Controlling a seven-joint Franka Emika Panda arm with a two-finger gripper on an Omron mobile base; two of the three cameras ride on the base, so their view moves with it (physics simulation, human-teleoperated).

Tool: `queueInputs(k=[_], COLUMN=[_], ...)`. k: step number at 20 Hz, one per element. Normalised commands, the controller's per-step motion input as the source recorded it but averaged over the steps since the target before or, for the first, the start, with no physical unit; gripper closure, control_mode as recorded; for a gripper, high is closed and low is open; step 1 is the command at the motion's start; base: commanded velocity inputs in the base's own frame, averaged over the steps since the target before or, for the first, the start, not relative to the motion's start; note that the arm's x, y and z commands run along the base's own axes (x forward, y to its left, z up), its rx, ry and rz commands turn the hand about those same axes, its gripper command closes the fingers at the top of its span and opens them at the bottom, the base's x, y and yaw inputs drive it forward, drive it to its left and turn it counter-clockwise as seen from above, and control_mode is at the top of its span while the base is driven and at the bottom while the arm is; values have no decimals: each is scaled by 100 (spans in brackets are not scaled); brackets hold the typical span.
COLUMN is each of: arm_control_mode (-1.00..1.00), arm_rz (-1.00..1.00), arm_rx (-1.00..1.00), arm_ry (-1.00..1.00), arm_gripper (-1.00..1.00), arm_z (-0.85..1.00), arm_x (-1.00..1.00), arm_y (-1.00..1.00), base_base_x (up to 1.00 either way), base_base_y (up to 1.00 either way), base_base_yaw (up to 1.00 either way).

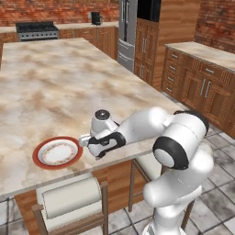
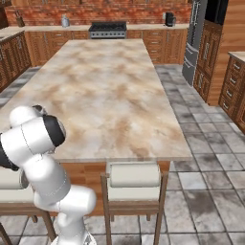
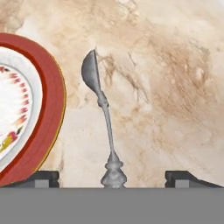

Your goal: Take the fork and place it on the left side of the plate. Then take the spoon and place it on the right side of the plate. Make sure they're directly next to the plate.

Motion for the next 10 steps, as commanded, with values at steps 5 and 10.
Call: queueInputs(k=[5, 10], arm_control_mode=[-100, -100], arm_rz=[0, 0], arm_rx=[0, 0], arm_ry=[-4, -1], arm_gripper=[-100, -100], arm_z=[96, 100], arm_x=[-9, -27], arm_y=[-3, -23], base_base_x=[0, 0], base_base_y=[0, 0], base_base_yaw=[0, 0])
